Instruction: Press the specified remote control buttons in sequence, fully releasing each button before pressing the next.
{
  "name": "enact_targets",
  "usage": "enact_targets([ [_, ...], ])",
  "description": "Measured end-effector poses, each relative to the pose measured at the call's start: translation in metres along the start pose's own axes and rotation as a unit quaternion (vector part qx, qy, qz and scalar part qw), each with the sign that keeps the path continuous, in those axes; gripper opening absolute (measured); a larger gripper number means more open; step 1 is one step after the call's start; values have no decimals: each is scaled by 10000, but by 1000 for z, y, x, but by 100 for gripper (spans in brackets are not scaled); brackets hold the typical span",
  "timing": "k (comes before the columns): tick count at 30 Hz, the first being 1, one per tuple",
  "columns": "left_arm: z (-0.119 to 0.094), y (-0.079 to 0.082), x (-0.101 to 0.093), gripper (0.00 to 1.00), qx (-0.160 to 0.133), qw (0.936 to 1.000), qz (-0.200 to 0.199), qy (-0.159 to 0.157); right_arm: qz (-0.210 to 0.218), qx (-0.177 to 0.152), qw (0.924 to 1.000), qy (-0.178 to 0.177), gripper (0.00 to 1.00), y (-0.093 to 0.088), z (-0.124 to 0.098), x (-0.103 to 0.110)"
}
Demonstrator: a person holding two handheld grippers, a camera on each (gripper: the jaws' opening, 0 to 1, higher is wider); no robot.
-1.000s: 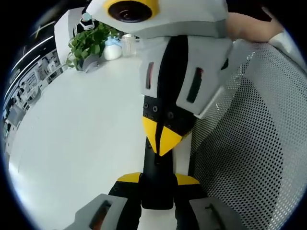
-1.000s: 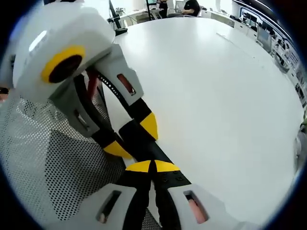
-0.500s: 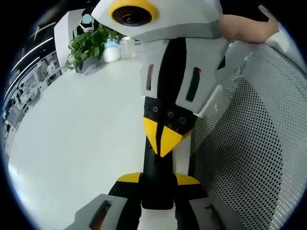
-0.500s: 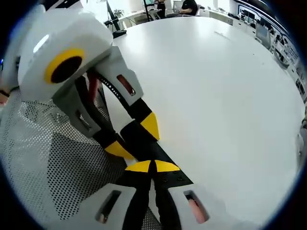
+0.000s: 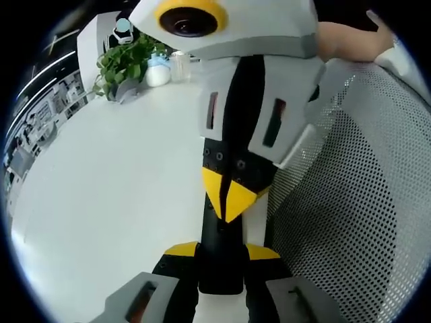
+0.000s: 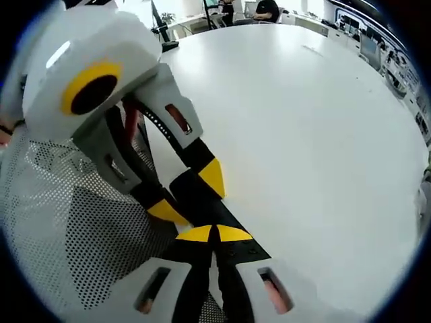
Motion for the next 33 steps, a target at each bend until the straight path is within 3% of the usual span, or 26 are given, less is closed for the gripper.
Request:
enact_targets([
  [17, 1, 0, 0, 25, 9, 10000, 22, 16, -239, 54, 9996, -117, 0, 1, 0, 4],
  [25, 0, -1, 0, 25, -26, 10000, -2, 13, 56, 50, 10000, 29, 0, 1, 1, -1],
  [33, 1, 0, 0, 25, -26, 10000, 13, 19, -35, 20, 10000, 7, 0, 0, 1, 0],
])
Point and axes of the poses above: the point that each gripper's makers call its tool centre point, and the gripper's own axes: z roughly forward along the fingers, x roughly to its left, y roughly out of its top, the point moved 8 cm from there along -z, roughly backward along the fingers, and after that the axes turned 13 degrees about -y, right-handed, at the moved point
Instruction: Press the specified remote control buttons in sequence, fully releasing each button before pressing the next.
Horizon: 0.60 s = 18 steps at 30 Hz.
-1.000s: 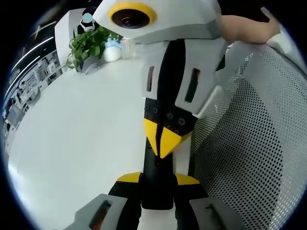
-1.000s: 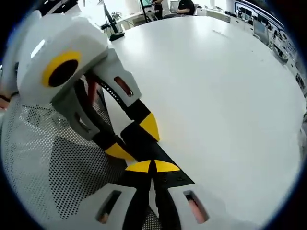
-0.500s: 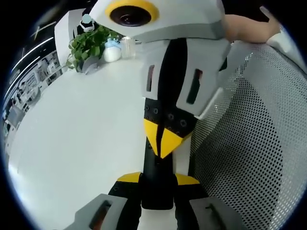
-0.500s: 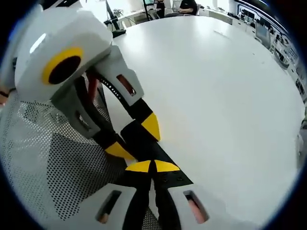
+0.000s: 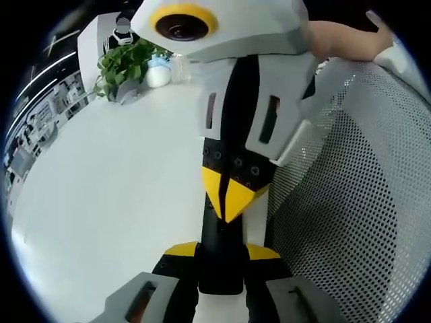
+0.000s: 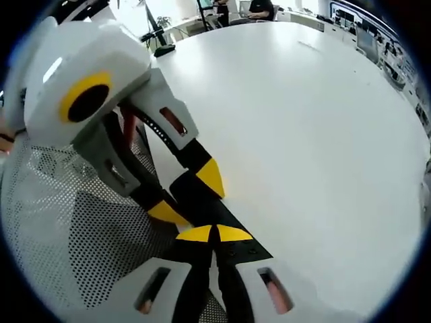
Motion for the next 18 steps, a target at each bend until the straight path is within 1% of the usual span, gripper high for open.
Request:
enact_targets([
  [4, 0, 0, 0, 25, 12, 10000, 14, 1, -114, 4, 9999, -31, 0, 1, 0, 0],
  [11, 0, 0, 0, 25, 1, 10000, 5, 1, -136, 55, 9999, -88, 0, 1, 0, 2],
  [18, 0, 0, 1, 25, 8, 10000, 12, 2, -95, 101, 9999, -42, 0, 1, 0, 3],
])
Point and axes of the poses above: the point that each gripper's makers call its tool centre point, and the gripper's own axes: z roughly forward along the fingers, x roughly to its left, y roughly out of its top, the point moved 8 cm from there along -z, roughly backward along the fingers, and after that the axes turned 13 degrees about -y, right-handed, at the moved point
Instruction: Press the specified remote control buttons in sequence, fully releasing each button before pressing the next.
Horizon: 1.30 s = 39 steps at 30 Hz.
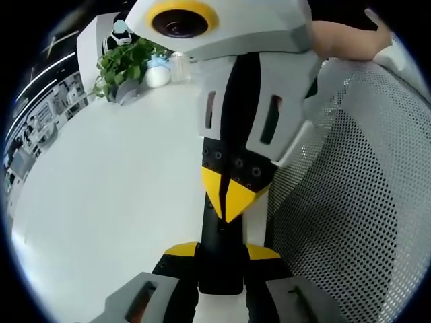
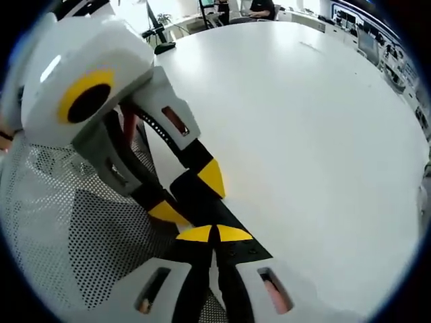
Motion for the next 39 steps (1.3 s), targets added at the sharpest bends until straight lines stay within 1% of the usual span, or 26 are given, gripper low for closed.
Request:
enact_targets([
  [5, 0, 0, 0, 25, -3, 10000, -7, -1, -117, -13, 9999, -18, 0, 1, 0, 3],
  [10, 0, 0, 0, 25, 7, 10000, 1, -1, -195, -226, 9995, -78, 0, 6, -1, 1],
  [18, 0, 0, 0, 25, 19, 10000, 10, -4, -341, -236, 9991, -9, 0, 7, 2, 6],
  [28, 0, 1, 0, 25, 40, 10000, 23, -4, -571, -291, 9979, -59, 0, 6, 3, 8],
  [35, 0, 1, 0, 25, 22, 10000, 14, -5, -273, -290, 9992, -5, 0, 6, 3, 6],
  [39, 0, 1, 0, 25, 8, 10000, -2, -6, -245, -265, 9993, 3, 0, 6, 4, 5],
])
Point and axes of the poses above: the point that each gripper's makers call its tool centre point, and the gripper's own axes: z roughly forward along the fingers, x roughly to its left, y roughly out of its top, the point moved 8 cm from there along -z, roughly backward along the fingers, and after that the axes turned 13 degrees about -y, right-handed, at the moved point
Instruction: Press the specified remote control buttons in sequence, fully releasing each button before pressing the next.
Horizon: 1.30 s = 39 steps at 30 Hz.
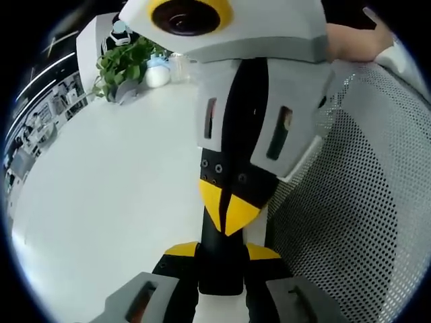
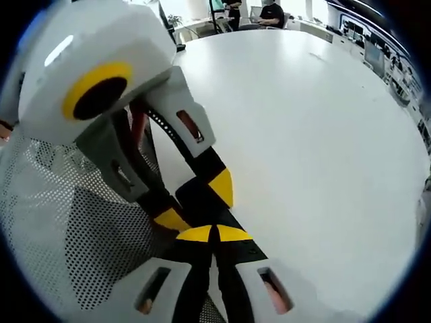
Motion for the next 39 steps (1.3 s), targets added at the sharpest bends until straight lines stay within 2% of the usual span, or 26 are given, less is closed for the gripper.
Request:
enact_targets([
  [6, 0, -1, 0, 25, -25, 10000, -17, 8, 117, 53, 9999, 48, 0, 0, 0, 0],
  [17, 0, 0, 0, 25, -30, 10000, -18, 8, -245, -32, 9997, -35, 0, -1, 0, 2],
  [26, 1, 0, 0, 25, -24, 10000, -12, 23, -147, -89, 9999, -19, 0, -1, -1, 2],
  [33, 1, 0, 0, 25, -20, 10000, 0, 33, 243, 35, 9997, 79, 0, -1, -1, -2],
  [39, 1, 0, 0, 25, -6, 10000, 6, 31, -40, 12, 10000, -2, 0, 0, -1, 2],
])
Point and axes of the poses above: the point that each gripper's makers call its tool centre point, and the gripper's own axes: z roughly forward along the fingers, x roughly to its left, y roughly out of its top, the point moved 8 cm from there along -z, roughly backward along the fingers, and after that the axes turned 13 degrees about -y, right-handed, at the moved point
